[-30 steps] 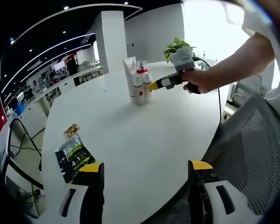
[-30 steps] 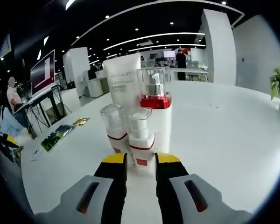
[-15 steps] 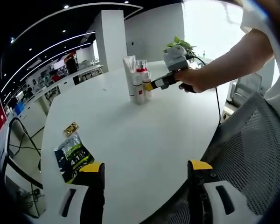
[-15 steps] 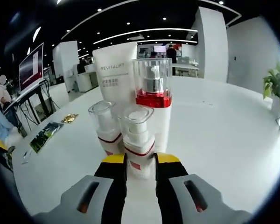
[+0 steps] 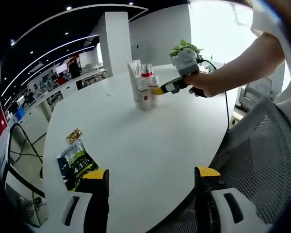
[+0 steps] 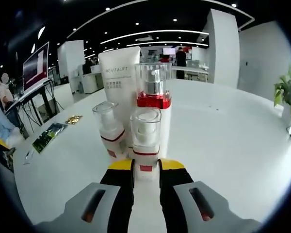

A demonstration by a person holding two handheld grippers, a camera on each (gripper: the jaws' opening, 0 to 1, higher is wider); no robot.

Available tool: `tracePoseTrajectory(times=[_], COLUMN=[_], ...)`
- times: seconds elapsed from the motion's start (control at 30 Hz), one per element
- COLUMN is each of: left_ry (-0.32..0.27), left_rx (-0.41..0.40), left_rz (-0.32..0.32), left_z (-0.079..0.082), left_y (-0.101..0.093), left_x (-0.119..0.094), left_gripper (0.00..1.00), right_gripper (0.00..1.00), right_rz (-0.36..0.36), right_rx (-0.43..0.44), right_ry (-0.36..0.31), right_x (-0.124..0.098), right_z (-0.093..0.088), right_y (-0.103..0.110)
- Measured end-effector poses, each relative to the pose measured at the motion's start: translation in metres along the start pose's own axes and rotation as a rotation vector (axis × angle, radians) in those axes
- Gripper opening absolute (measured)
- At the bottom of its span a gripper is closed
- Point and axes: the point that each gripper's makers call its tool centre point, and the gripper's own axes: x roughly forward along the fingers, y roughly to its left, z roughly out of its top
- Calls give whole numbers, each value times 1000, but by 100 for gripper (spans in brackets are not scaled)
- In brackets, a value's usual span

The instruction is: Arrange the skincare products in the storage area until every visible bottle or jar stands upright without overlapping.

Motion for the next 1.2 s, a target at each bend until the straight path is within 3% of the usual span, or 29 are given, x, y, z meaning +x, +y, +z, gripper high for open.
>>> tracePoseTrajectory(times=[0.07, 0.17, 0.3, 0.37, 0.43, 0.47, 0.53, 0.63, 0.73, 0.77, 0.8, 0.83, 0.87, 0.93, 1.0, 1.1, 1.13, 1.2], left_ry=[-2, 1, -1, 3, -3, -21, -32, -13, -12, -25, -37, -15, 14, -11, -21, -18, -26, -37], left_rx=[0, -1, -7, -15, -23, -29, -36, -20, -26, -16, -13, 35, 25, -10, -6, 21, 19, 10], left_rz=[-1, 1, 22, 37, 53, 76, 96, 121, 123, 134, 133, 126, 144, 141, 127, 116, 118, 125], left_z=[0, -1, -1, -2, 0, 3, 4, 0, 0, 2, 2, -5, -10, -4, -2, -2, -1, 1], left_y=[0, 0, 5, 8, 11, 16, 20, 22, 23, 25, 25, 26, 29, 30, 26, 22, 23, 25], left_x=[0, 0, -1, -1, -3, -6, -9, -9, -9, -11, -12, -12, -14, -13, -12, -11, -12, -13], left_gripper=[73, 73, 72, 71, 66, 64, 60, 61, 60, 60, 60, 60, 59, 59, 59, 58, 58, 58], right_gripper=[26, 26, 29, 33, 33, 32, 35, 41, 44, 46, 49, 51, 53, 55, 59, 66, 68, 78], right_rz=[6, 15, 35, 119, 250, 286, 373, 420, 458, 473, 477, 484, 487, 476, 464, 370, 341, 247], right_rx=[19, 1, 87, 91, 90, 74, 59, 64, 63, 7, -25, -25, -12, 8, 69, 94, 51, 54], right_ry=[7, 4, 61, 51, 102, 136, 134, 196, 200, 242, 252, 298, 321, 357, 455, 552, 565, 614], right_x=[0, -10, -43, -54, -57, -55, -45, -18, 0, 14, 19, 25, 32, 51, 62, 79, 85, 95], right_z=[-2, -3, -17, -13, -20, -24, -19, -14, -1, 3, 3, 2, 3, 7, 2, -3, -4, -8], right_y=[4, 11, 28, 61, 108, 123, 163, 193, 220, 232, 240, 252, 260, 276, 293, 304, 309, 313])
